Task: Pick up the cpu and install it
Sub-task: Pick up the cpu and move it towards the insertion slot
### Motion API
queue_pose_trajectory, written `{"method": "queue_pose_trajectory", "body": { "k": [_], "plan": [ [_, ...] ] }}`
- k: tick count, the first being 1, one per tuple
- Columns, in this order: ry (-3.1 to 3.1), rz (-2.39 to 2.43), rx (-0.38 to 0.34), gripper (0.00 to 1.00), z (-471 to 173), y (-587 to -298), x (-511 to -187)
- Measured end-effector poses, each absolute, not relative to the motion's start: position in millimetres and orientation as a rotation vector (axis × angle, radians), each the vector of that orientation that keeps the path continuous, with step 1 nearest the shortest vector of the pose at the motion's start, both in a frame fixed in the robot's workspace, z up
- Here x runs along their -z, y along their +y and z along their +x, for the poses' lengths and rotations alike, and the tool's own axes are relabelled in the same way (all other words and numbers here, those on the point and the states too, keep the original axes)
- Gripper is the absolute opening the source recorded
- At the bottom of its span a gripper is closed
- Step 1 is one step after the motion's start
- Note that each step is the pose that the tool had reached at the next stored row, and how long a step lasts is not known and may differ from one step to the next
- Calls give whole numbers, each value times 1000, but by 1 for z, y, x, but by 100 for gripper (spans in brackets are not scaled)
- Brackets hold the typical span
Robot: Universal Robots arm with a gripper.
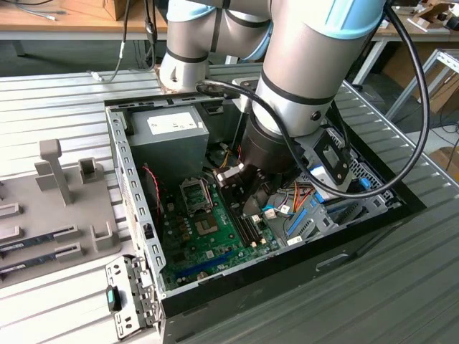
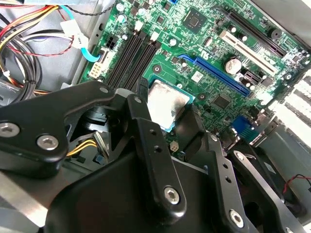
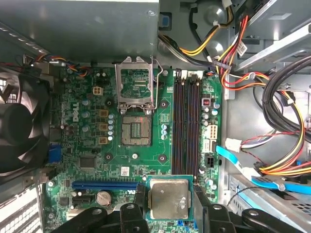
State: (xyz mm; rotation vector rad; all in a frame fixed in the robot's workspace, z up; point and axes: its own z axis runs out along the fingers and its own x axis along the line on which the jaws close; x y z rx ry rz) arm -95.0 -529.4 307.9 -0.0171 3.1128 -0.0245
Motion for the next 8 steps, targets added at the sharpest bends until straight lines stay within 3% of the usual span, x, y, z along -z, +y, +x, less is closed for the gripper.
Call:
{"method": "queue_pose_trajectory", "body": {
  "k": [8],
  "plan": [
    [3113,-17,26,47,-95,-529,-304]
  ]
}}
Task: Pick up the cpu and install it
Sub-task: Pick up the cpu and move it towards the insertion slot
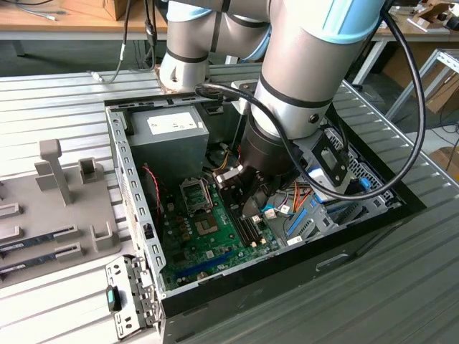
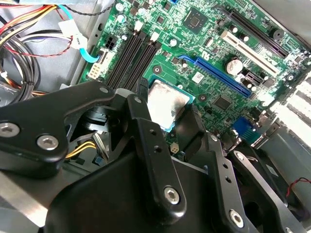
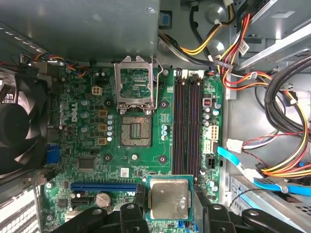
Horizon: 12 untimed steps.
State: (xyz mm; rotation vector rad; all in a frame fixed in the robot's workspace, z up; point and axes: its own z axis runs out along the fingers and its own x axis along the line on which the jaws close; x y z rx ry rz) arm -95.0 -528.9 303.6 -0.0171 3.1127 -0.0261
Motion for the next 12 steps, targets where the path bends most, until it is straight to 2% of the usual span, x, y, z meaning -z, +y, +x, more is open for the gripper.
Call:
{"method": "queue_pose_trajectory", "body": {
  "k": [12],
  "plan": [
    [3113,-17,27,47,-95,-529,-297]
  ]
}}
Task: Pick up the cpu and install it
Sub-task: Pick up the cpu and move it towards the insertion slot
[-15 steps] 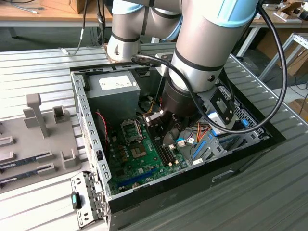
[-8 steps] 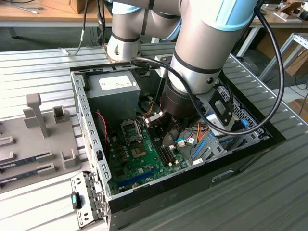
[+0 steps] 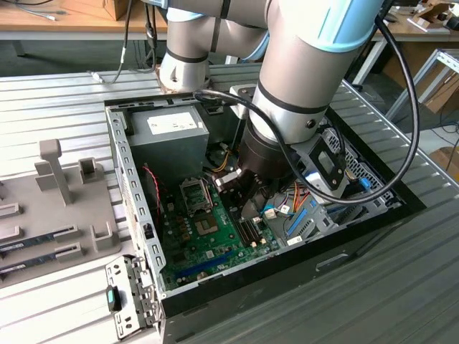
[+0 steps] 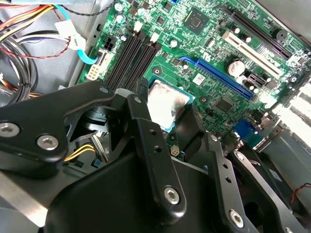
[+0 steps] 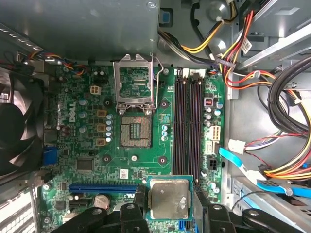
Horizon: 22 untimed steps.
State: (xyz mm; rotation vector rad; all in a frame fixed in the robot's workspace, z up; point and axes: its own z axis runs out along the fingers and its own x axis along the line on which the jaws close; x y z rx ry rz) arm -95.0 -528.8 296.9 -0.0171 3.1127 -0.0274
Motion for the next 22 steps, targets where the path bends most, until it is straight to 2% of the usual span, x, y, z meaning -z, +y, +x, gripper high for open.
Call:
{"method": "queue_pose_trajectory", "body": {
  "k": [13,22],
  "plan": [
    [3113,-17,28,47,-95,-528,-289],
    [3113,-17,29,47,-95,-513,-287]
  ]
}}
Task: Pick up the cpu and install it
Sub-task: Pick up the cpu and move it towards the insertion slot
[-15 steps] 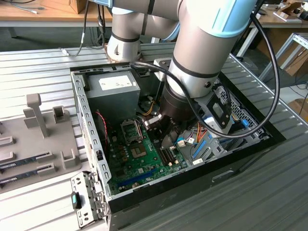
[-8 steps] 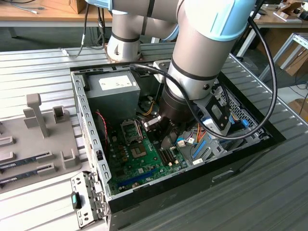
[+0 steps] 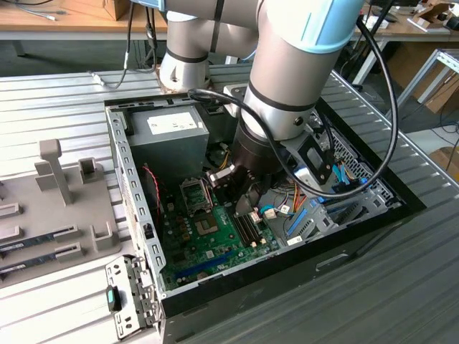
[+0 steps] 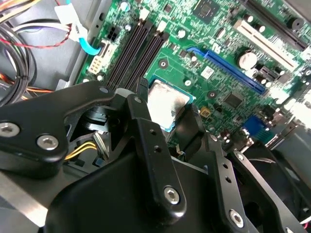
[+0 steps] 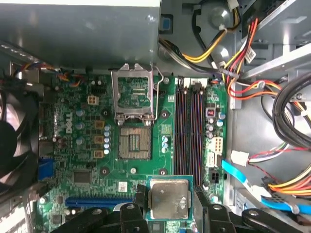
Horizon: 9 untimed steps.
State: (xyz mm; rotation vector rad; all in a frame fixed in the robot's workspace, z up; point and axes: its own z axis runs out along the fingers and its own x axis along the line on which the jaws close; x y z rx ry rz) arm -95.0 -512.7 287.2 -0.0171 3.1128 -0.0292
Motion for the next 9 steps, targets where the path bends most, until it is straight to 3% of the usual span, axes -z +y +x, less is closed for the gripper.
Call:
{"method": "queue_pose_trajectory", "body": {
  "k": [9],
  "plan": [
    [3113,-17,33,47,-95,-509,-283]
  ]
}}
